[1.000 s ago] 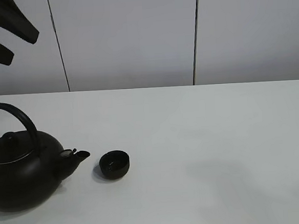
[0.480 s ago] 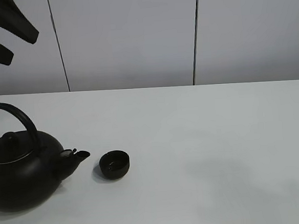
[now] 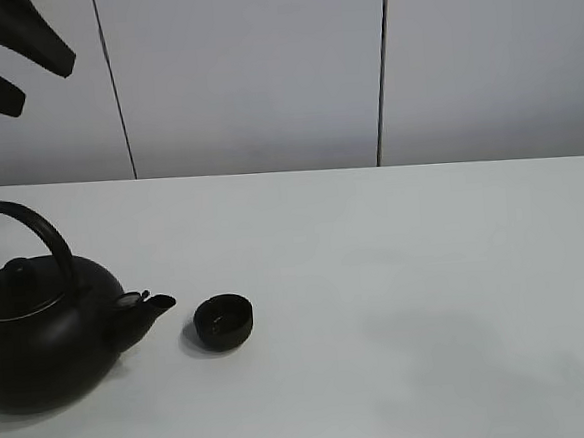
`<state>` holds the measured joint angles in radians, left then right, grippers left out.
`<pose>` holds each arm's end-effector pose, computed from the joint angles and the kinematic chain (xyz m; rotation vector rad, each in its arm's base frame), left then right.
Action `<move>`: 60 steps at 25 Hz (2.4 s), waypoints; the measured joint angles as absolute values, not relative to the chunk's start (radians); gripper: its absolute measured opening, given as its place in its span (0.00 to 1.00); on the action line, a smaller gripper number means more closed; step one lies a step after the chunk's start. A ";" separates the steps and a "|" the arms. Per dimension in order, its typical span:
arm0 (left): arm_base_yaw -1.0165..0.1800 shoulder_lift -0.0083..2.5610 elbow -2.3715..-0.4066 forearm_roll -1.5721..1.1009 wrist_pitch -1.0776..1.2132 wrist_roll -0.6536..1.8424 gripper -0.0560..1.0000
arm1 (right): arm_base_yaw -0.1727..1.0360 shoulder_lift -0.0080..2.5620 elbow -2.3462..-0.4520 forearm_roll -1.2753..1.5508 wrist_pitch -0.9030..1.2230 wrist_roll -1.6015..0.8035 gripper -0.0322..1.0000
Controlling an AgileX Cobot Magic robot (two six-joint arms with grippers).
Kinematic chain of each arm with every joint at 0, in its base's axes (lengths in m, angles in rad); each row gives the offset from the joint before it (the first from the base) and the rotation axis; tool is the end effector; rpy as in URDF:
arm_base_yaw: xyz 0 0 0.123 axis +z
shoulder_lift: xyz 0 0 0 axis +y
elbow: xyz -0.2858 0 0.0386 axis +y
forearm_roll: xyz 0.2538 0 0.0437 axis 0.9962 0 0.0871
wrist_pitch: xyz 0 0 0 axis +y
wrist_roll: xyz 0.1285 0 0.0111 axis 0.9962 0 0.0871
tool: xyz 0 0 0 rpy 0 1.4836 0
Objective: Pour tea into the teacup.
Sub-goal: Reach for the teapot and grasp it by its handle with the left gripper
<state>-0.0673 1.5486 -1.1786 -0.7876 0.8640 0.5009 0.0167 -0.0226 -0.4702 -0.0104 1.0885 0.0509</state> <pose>0.3402 -0.0927 0.2687 0.2114 2.4826 -0.7791 0.0289 -0.0007 0.2508 0.0362 2.0791 0.0288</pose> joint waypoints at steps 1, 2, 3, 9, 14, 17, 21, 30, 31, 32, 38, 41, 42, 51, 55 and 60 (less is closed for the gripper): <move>-0.067 1.549 -1.179 -0.788 0.844 0.501 0.49 | 0.017 -0.023 -0.470 -0.010 1.089 0.051 0.50; -0.067 1.549 -1.179 -0.788 0.826 0.501 0.49 | 0.017 -0.023 -0.470 -0.010 1.089 0.051 0.50; -0.067 1.549 -1.179 -0.788 0.815 0.501 0.49 | 0.017 -0.023 -0.470 -0.010 1.088 0.051 0.50; -0.067 1.549 -1.179 -0.792 0.710 0.501 0.49 | 0.017 -0.023 -0.470 -0.010 1.088 0.051 0.50; -0.066 1.549 -1.179 -0.803 0.698 0.501 0.49 | 0.017 -0.023 -0.470 -0.010 1.088 0.051 0.50; -0.066 1.549 -1.179 -0.810 0.694 0.501 0.49 | 0.017 -0.023 -0.470 -0.010 1.085 0.051 0.50; -0.066 1.549 -1.179 -0.811 0.694 0.501 0.49 | 0.017 -0.023 -0.470 -0.010 1.085 0.051 0.50; -0.066 1.537 -1.255 -0.668 0.772 0.553 0.49 | 0.017 -0.023 -0.470 -0.010 1.085 0.051 0.50; -0.066 1.524 -1.272 -0.636 0.778 0.561 0.49 | 0.017 -0.023 -0.470 -0.010 1.085 0.051 0.50; -0.067 1.506 -1.287 -0.598 0.779 0.569 0.49 | 0.017 -0.023 -0.470 -0.010 1.085 0.051 0.50; -0.140 1.274 -1.292 -0.320 0.736 0.473 0.49 | 0.017 -0.023 -0.470 -0.010 1.085 0.051 0.50; -0.203 1.139 -1.221 -0.170 0.671 0.346 0.49 | 0.017 -0.023 -0.470 -0.010 1.085 0.051 0.50; -0.222 1.091 -1.179 -0.121 0.640 0.300 0.49 | 0.017 -0.023 -0.470 -0.010 1.085 0.051 0.50; -0.262 0.805 -0.609 0.079 0.202 0.037 0.49 | 0.017 -0.023 -0.470 -0.010 1.085 0.051 0.50; -0.257 0.806 -0.397 0.085 -0.045 -0.013 0.49 | 0.017 -0.023 -0.470 -0.010 1.085 0.051 0.50; -0.194 0.875 -0.275 0.093 -0.276 -0.070 0.49 | 0.017 -0.023 -0.470 -0.010 1.085 0.051 0.50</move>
<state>-0.1942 0.8746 -0.2746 0.0933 -0.2758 -0.0697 0.0167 -0.0226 -0.4702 -0.0100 1.0851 0.0512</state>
